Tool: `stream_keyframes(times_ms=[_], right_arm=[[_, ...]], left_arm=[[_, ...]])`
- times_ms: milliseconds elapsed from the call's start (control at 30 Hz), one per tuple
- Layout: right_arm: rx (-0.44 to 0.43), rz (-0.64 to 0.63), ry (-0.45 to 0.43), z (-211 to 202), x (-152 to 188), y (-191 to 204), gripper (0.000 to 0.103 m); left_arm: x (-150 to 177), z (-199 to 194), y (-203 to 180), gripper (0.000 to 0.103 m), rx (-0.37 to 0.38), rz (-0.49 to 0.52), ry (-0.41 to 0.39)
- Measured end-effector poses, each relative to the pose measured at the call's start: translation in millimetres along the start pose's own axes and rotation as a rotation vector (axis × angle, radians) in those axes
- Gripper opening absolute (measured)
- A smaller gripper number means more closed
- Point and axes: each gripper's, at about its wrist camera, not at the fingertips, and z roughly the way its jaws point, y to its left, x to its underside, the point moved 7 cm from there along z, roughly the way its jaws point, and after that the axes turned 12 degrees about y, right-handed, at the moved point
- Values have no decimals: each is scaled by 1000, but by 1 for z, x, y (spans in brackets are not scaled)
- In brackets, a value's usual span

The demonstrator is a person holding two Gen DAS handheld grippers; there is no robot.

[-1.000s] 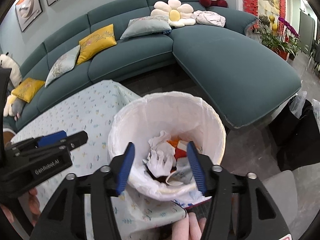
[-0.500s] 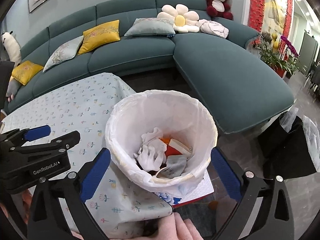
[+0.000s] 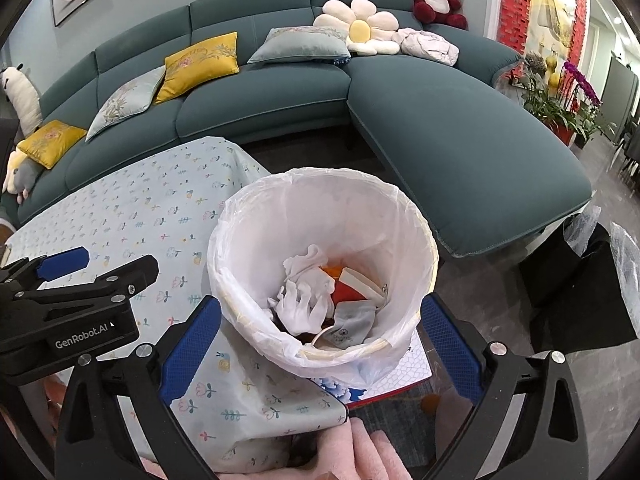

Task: Collect trash

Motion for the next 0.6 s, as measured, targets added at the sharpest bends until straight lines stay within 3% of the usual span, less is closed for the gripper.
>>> stream_keyframes(times_ms=[600], right_arm=[[-2, -4, 15, 2, 1, -1, 96]], left_arm=[[3, 5, 5, 88, -9, -27, 19]])
